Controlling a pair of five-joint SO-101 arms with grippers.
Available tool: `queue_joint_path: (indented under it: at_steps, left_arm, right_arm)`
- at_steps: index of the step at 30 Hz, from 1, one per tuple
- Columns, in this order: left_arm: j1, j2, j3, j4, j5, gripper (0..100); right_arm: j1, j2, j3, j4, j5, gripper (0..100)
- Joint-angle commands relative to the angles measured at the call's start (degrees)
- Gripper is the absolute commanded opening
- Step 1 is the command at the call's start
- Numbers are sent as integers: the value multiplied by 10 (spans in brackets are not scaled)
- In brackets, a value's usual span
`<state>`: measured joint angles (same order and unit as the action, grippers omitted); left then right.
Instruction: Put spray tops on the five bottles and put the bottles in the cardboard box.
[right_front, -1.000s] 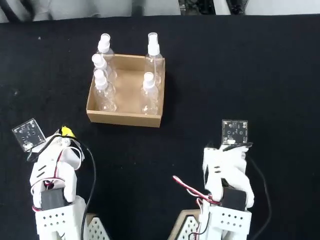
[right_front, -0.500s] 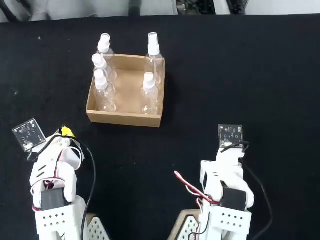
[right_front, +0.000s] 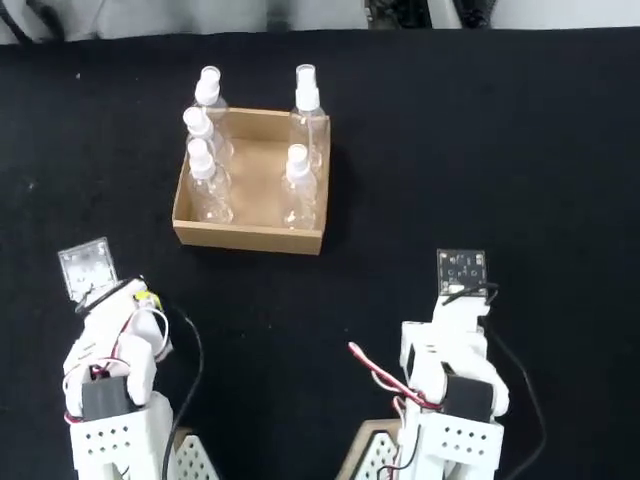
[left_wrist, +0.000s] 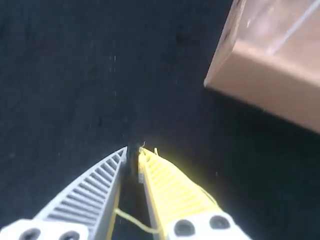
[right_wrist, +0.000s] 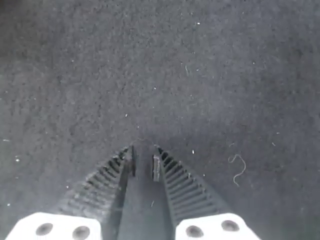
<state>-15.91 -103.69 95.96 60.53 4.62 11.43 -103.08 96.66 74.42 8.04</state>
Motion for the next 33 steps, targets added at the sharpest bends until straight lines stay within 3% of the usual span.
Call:
queue_joint_path:
  at_steps: [1, 7, 33]
  left_arm:
    - [7, -3, 15, 46, -8, 30]
    - [2, -4, 15, 124, -51, 30]
    - [3, -6, 15, 125, -55, 30]
  right_arm:
    - [16, -54, -2, 4, -2, 11]
    - [16, -54, -2, 4, -2, 11]
    - [16, -54, -2, 4, -2, 11]
